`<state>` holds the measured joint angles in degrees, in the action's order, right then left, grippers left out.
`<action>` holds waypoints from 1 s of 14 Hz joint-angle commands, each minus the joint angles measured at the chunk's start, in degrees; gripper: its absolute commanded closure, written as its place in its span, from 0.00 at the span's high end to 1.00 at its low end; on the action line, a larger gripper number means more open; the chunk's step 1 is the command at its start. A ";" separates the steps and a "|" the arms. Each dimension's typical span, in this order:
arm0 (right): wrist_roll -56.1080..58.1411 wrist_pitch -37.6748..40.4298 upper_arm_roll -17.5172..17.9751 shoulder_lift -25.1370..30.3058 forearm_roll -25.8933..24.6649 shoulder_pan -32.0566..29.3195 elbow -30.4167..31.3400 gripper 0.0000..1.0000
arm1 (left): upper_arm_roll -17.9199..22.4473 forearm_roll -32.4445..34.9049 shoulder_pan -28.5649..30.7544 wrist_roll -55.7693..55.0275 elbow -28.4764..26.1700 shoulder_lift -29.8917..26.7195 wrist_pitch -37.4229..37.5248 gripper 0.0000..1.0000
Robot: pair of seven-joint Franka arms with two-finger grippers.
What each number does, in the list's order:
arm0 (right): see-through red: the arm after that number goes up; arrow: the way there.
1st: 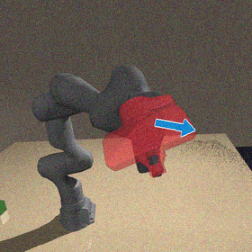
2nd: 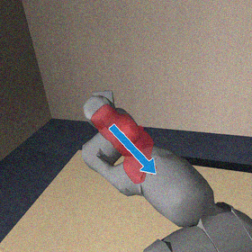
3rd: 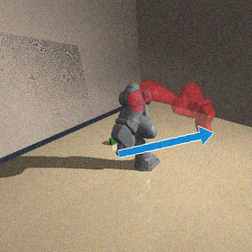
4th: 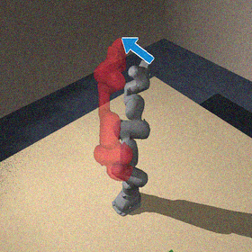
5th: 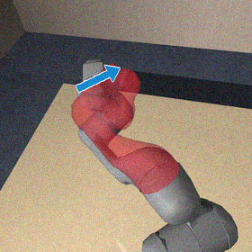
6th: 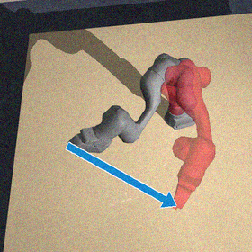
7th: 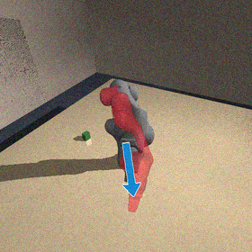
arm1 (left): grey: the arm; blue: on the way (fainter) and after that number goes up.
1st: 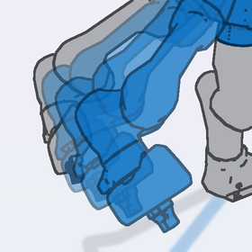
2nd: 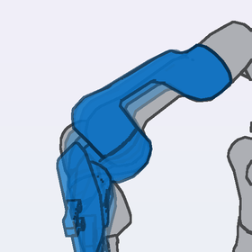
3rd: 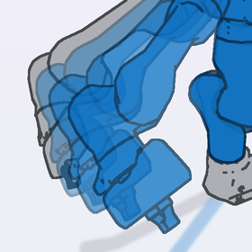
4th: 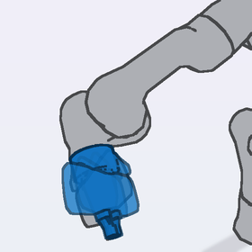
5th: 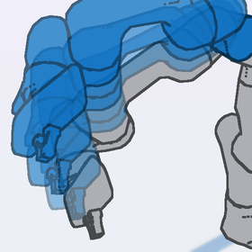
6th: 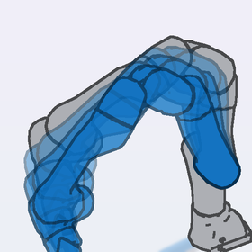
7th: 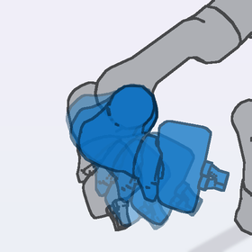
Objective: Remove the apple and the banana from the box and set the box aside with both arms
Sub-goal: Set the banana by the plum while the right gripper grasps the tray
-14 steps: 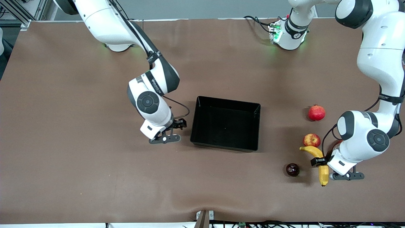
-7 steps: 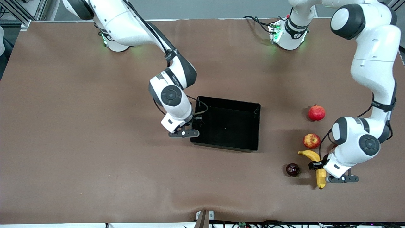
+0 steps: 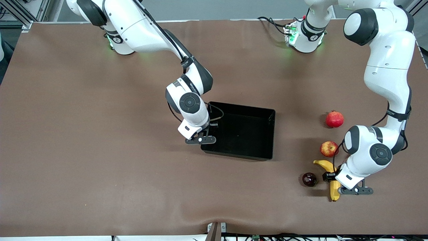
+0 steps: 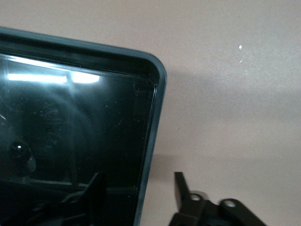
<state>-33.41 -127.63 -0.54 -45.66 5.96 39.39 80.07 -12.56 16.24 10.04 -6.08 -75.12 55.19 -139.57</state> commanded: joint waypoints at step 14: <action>10.62 16.60 -0.43 14.97 1.69 -13.00 1.13 0.00 | -2.03 0.19 0.60 7.39 -0.12 -26.34 33.72 1.00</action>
<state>-28.69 -114.05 -2.29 -36.04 5.97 31.68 77.67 -13.92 16.24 9.96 -1.28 -72.90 33.68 -109.61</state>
